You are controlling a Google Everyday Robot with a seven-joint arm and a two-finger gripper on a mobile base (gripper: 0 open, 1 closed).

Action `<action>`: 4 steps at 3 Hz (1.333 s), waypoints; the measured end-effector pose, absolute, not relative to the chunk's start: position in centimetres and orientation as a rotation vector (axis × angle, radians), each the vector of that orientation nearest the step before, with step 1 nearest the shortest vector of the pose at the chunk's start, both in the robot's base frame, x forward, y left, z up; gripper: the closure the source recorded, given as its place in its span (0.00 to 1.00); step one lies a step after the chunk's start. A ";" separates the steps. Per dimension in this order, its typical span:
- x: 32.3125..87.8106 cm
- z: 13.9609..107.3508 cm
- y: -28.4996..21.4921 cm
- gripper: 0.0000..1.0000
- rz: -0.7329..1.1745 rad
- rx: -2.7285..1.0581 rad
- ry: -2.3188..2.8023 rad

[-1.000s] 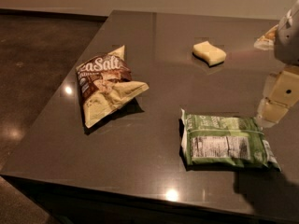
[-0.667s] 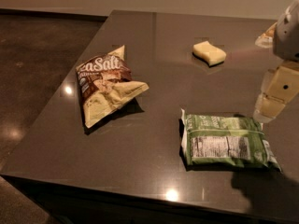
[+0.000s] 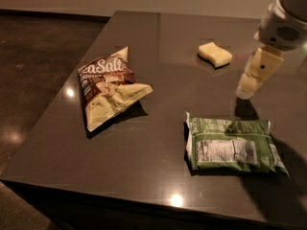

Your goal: Move sponge near brown chip bag

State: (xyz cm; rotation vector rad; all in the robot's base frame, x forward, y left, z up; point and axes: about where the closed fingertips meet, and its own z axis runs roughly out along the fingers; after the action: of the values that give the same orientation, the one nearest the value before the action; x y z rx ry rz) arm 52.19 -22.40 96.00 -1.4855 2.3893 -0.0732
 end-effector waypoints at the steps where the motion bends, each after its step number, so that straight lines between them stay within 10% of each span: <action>1: 58.3 93.9 -23.4 0.00 -0.039 -1.333 2.432; 4: 67.6 90.0 -27.2 0.00 -0.003 -1.016 2.497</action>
Offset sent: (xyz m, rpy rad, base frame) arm 0.1451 -0.0425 -0.0471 0.1472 -0.0549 -0.2808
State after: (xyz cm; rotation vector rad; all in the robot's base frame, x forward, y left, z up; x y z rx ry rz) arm 67.56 -27.23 89.98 -1.0158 2.4966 -0.0029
